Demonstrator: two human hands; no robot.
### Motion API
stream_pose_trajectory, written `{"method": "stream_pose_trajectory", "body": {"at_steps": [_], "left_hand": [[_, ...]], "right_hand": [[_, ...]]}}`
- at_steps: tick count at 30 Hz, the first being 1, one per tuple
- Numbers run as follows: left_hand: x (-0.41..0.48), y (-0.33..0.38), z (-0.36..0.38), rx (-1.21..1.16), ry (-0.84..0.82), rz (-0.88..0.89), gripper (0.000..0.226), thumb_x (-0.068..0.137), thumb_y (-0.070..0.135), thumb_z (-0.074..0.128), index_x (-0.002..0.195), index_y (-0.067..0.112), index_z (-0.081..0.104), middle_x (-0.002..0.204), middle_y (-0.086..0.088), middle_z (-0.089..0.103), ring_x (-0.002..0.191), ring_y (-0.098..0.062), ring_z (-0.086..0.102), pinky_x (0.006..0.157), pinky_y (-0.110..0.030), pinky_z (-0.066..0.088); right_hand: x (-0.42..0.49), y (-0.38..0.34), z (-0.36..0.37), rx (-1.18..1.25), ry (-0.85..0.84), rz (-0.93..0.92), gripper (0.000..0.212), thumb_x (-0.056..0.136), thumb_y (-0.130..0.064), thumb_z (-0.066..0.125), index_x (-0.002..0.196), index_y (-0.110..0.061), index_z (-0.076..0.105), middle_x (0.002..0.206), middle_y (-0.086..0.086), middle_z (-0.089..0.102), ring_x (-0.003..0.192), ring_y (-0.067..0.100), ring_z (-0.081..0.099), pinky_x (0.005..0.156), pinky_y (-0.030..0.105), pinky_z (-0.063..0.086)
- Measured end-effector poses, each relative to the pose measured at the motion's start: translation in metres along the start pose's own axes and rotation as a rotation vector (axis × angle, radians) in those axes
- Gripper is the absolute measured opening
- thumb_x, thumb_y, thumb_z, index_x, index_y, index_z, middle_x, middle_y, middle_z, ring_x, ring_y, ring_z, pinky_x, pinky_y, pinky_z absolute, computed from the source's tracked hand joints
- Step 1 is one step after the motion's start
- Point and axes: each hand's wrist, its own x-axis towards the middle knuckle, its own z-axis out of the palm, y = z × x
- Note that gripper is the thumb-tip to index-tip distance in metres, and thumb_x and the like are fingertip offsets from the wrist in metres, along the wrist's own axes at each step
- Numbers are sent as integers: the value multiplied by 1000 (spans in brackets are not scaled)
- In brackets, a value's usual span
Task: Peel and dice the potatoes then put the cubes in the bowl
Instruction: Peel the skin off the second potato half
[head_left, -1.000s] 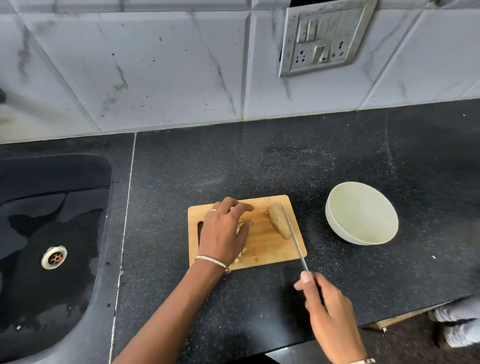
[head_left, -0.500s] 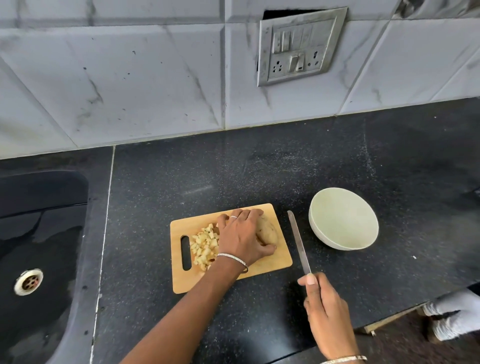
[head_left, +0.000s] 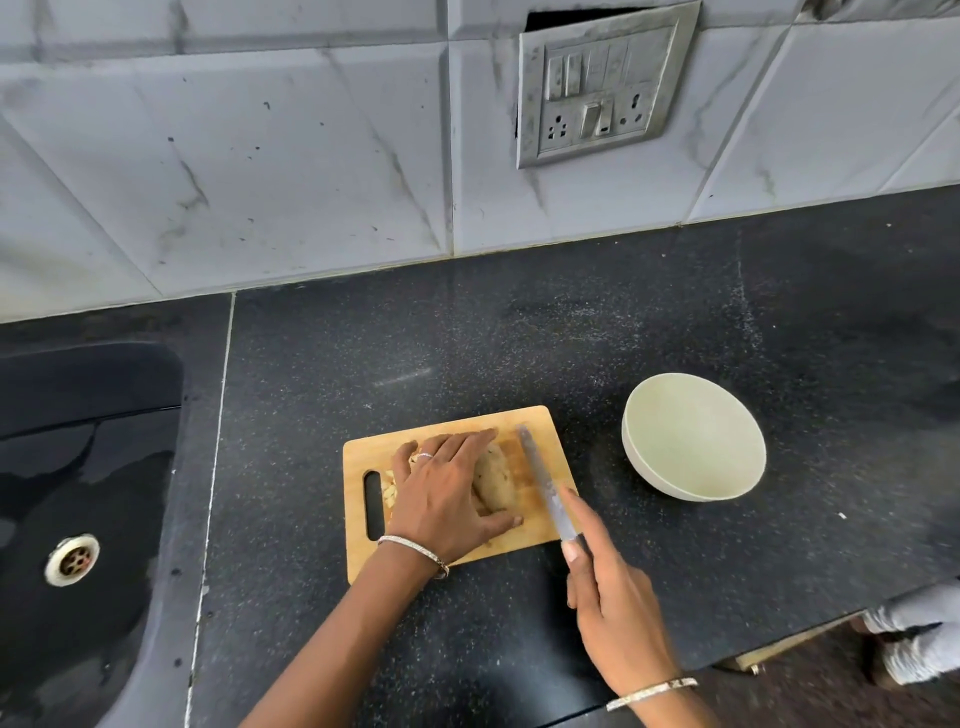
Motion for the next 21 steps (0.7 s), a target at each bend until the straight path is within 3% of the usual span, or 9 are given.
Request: {"method": "stream_pose_trajectory", "body": {"at_steps": [5,7,11,15,21], "left_hand": [[-2,7,0,-90,59,-47,62,74,58,69,130,40,50,131,17,53,120,-14,46,94,-34,29],[-2,7,0,-120,55,-47,56,74,53,73,126,38,55,132,17,54,118,-14,47,92,-34,33],[-1,7,1,-174,46,-49,55,73,46,78,124,36,59,133,13,55,120,-16,49,96,-37,38],[-1,7,1,-204,63,-40,54,72,39,80,123,31,63,132,8,58,119,-18,51,98,-33,38],[1,11,-1,-178,36,-48,55,74,37,80,126,30,62,132,6,60,118,-18,51,90,-27,41]], "right_hand": [[10,-2,9,-92,-24,-78,58,102,-31,39,143,-65,14,55,-6,44,50,13,42,61,46,34],[13,-3,11,-105,-31,-90,57,102,-30,40,143,-62,16,53,-7,40,50,11,41,59,40,26],[15,-5,10,-113,-9,-107,59,102,-26,45,145,-59,22,49,-9,32,49,8,43,50,28,27],[15,-3,9,-126,-4,-123,61,101,-25,46,145,-59,22,51,-11,32,48,8,41,52,32,35],[20,-2,14,-140,-27,-118,70,100,-18,47,147,-59,15,55,-12,36,49,8,40,58,35,45]]}}
